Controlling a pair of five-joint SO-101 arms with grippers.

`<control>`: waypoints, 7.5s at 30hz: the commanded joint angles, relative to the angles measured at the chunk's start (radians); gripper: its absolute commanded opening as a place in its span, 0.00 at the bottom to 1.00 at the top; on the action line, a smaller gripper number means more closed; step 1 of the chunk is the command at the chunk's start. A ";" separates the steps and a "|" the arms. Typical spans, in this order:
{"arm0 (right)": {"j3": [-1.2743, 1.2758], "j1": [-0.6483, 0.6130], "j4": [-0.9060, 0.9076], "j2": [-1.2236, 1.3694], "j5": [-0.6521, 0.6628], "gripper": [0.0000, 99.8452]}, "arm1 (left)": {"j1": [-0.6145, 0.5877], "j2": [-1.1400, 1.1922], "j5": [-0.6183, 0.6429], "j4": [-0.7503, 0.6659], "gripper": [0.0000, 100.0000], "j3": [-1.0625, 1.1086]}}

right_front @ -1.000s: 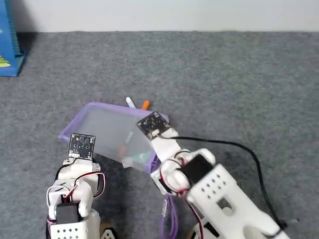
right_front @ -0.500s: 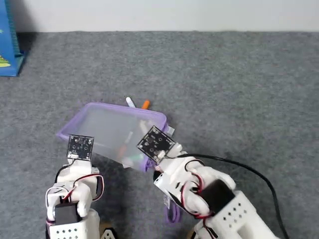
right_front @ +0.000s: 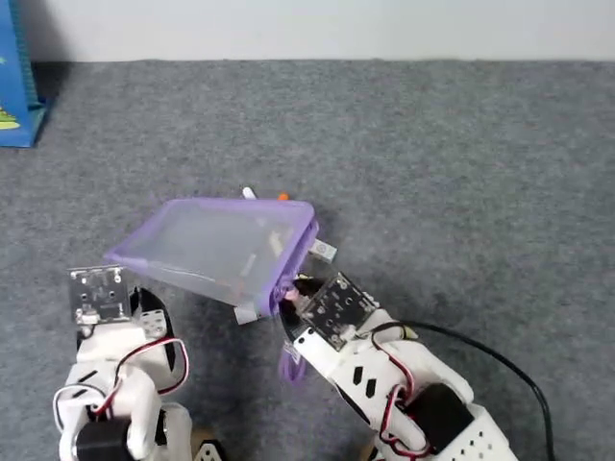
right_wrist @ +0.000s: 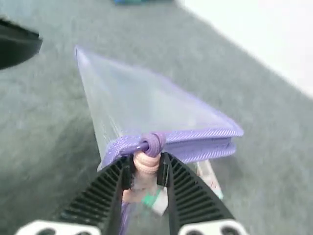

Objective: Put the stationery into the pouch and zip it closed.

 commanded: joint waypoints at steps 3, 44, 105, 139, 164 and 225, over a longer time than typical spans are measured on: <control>0.006 -0.010 -0.105 -0.047 0.014 0.01 | 0.150 -0.014 0.020 0.006 0.02 -0.062; 0.002 -0.061 -0.104 -0.056 0.015 0.01 | 0.255 -0.014 0.086 -0.043 0.27 -0.005; -0.308 -0.323 -0.240 1.159 -0.298 0.13 | -0.158 -0.014 0.017 -0.107 0.02 0.036; -0.387 -0.157 -0.173 0.978 -0.189 0.01 | -0.161 -0.014 0.020 -0.044 0.21 0.045; -0.376 -0.153 -0.173 0.673 -0.173 0.01 | -0.158 -0.014 -0.003 -0.190 0.32 0.288; -0.385 -0.127 -0.157 1.171 -0.201 0.01 | -0.161 -0.014 0.040 -0.044 0.32 0.133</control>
